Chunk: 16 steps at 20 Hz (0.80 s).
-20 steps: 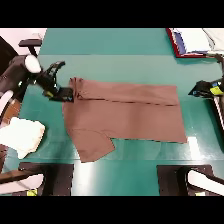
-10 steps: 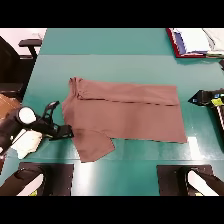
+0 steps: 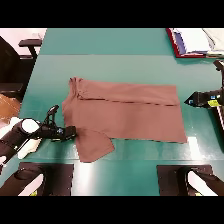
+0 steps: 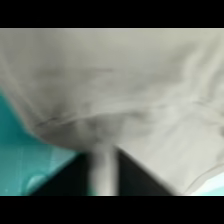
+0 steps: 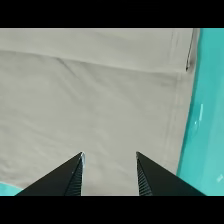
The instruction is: Fold the shirts.
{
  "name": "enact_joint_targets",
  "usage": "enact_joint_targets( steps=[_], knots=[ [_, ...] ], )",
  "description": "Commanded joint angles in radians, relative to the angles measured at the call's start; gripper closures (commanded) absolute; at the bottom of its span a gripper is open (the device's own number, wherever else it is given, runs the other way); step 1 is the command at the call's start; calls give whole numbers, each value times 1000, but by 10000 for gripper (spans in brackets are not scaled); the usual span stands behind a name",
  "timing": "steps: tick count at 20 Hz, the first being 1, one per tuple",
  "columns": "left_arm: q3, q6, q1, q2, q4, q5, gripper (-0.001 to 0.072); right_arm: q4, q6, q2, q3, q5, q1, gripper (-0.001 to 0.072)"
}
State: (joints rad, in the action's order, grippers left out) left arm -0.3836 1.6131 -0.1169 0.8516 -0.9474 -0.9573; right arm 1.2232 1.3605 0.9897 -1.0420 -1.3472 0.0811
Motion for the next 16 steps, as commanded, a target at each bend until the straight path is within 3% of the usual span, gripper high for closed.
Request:
enact_joint_targets(
  steps=[1, 8, 16],
  knots=[
    [-23, -48, -1, -2, 50, -37, 682, 29, 0, -1, 28, -36, 73, 326],
    [-121, -95, -1, -2, 45, -117, 682, 26, -1, 0, 401, -56, 420, 320],
    [-121, -98, -1, -2, 43, -118, 682, -53, 0, 0, 542, 52, 318, 324]
  ],
)
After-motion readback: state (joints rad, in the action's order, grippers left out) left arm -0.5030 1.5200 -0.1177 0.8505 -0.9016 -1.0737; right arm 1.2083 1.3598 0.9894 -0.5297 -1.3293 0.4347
